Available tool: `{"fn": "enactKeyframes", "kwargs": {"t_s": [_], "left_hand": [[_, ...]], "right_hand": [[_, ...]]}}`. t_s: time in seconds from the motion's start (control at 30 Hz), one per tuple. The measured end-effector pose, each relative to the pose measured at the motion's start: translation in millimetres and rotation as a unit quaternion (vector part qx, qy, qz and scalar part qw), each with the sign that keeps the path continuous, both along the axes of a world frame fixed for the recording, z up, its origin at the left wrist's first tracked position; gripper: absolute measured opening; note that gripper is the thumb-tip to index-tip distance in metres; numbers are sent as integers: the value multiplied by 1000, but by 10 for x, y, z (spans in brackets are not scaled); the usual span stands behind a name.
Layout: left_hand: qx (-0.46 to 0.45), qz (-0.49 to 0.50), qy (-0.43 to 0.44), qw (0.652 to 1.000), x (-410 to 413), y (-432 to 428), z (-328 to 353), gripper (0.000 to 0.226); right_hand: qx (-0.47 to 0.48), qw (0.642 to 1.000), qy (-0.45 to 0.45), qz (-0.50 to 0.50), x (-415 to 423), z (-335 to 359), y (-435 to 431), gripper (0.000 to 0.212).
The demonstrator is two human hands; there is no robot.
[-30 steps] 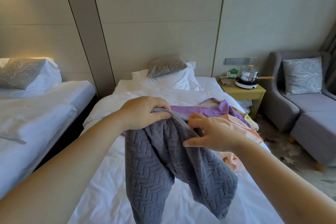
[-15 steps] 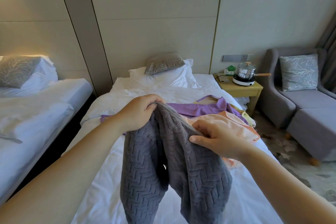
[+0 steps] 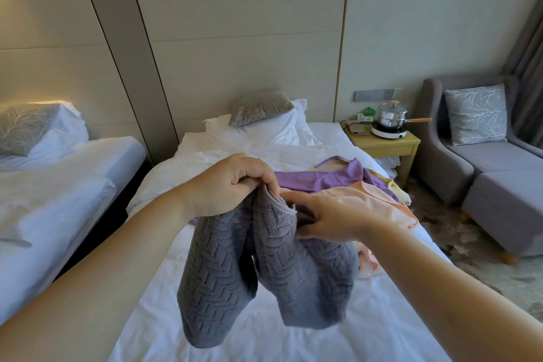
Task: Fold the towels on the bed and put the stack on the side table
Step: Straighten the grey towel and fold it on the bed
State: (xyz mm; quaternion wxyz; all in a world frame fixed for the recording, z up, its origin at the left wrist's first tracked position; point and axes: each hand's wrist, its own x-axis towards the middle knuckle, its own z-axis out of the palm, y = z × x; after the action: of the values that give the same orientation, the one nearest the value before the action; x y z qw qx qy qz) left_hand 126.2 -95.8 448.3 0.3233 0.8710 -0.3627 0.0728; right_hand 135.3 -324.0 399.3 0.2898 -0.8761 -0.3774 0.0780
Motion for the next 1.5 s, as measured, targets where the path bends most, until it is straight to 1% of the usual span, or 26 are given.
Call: {"fn": "enactKeyframes", "kwargs": {"t_s": [0.03,0.1,0.17,0.2,0.3,0.47,0.53,0.63,0.73,0.77,0.83,0.9,0.93,1.0,1.03,1.13,1.17,1.23,1.27,1.3,1.37,1.4,1.43,1.47,1.5], "left_hand": [[-2,2,-3,1000,-3,14,21,52],[-11,19,-6,1000,-9,71,48,52],[-43,50,-4,998,-13,172,58,54],[-55,71,-4,996,-18,229,62,54],[-67,133,-14,989,-5,399,61,51],[-75,191,-24,978,31,571,-1,51],[-93,212,-37,972,70,641,-65,52],[-118,259,-29,958,170,777,-187,51],[-138,302,-13,943,258,868,-314,54],[-151,315,-8,937,279,854,-351,54],[-177,345,-2,922,330,772,-422,52],[-179,373,12,911,346,624,-479,47],[-169,377,21,910,358,547,-510,41],[-134,370,50,918,342,401,-556,30],[-114,356,72,925,310,329,-558,33],[-57,281,126,950,157,108,-534,48],[-20,248,132,959,101,12,-528,55],[76,191,112,972,26,-174,-551,73],[104,171,99,975,19,-255,-577,71],[98,160,96,978,30,-317,-598,57],[1,153,120,981,72,-348,-596,18],[-55,144,134,979,94,-321,-593,5],[-95,139,141,976,115,-277,-589,1],[-117,144,139,973,132,-226,-586,6],[-125,156,130,971,143,-176,-580,12]], "right_hand": [[-7,1000,21,4,34,-49,48,60],[12,999,42,-19,71,-156,113,43],[31,997,33,-55,97,-253,112,25],[18,997,24,-69,97,-293,86,23],[-42,995,27,-86,88,-395,-42,23],[-1,990,118,-75,49,-352,-223,32],[-34,989,124,-72,30,-362,-265,38],[-114,986,83,-92,23,-386,-340,42],[-138,984,17,-115,34,-344,-419,35],[-137,983,-18,-123,31,-318,-427,29],[-102,982,-87,-137,-1,-266,-396,20],[-58,978,-124,-155,-44,-204,-309,21],[-44,976,-134,-164,-60,-175,-265,23],[-33,971,-148,-184,-84,-114,-192,33],[-29,969,-150,-195,-92,-86,-175,34],[16,969,-123,-211,-79,-5,-144,17],[42,970,-105,-217,-57,18,-121,16],[98,966,-60,-231,-11,49,-60,30],[125,963,-41,-234,6,54,-33,37],[147,960,-33,-234,20,52,-16,42],[182,956,-16,-229,42,54,-50,50],[197,955,8,-223,45,55,-96,52],[200,955,34,-218,50,48,-155,50],[186,957,45,-217,45,35,-214,46],[161,962,32,-219,41,12,-266,40]]}}
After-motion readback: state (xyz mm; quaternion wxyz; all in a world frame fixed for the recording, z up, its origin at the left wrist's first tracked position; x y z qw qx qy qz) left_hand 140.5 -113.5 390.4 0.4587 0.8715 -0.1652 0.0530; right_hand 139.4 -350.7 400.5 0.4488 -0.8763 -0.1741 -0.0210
